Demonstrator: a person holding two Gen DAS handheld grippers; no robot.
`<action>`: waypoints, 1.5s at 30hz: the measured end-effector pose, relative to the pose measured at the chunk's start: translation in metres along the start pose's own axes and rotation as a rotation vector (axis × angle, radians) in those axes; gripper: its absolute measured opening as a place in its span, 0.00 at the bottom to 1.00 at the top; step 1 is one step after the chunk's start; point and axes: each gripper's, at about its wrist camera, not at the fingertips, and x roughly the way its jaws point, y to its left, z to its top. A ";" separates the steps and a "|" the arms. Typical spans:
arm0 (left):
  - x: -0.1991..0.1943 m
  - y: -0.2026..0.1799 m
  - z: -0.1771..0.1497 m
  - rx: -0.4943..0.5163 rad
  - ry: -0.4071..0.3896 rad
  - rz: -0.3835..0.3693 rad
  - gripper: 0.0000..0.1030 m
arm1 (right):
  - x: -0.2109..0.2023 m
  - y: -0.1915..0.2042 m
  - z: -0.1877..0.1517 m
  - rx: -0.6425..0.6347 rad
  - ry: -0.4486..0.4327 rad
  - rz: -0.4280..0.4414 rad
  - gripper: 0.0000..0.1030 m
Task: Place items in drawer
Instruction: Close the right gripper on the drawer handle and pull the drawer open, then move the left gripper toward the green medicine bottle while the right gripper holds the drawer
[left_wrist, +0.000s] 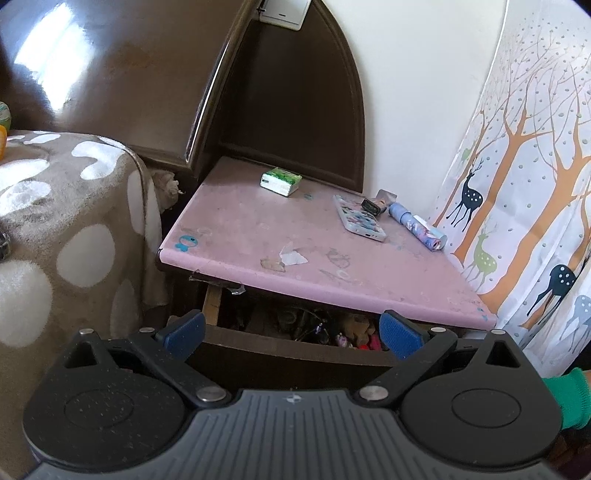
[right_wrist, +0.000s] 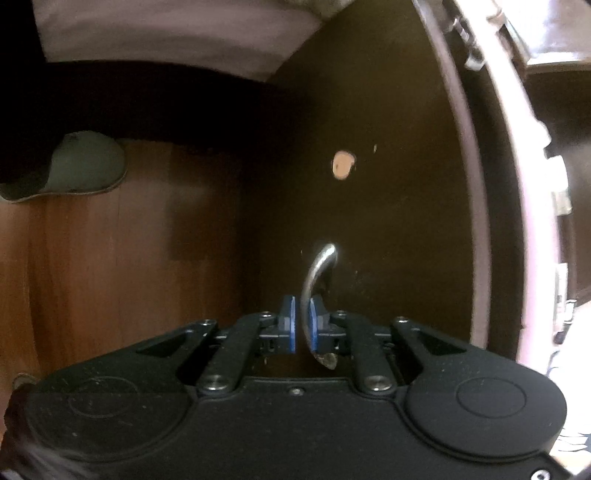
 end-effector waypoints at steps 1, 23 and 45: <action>0.000 -0.001 -0.001 0.004 0.001 0.000 0.99 | 0.002 0.000 -0.001 -0.001 0.001 0.002 0.11; 0.000 -0.013 -0.004 0.047 -0.004 -0.001 0.99 | -0.039 0.080 -0.010 0.040 -0.021 0.076 0.12; 0.028 -0.046 -0.014 0.135 0.051 0.005 0.99 | -0.063 0.178 -0.019 0.019 -0.077 0.023 0.15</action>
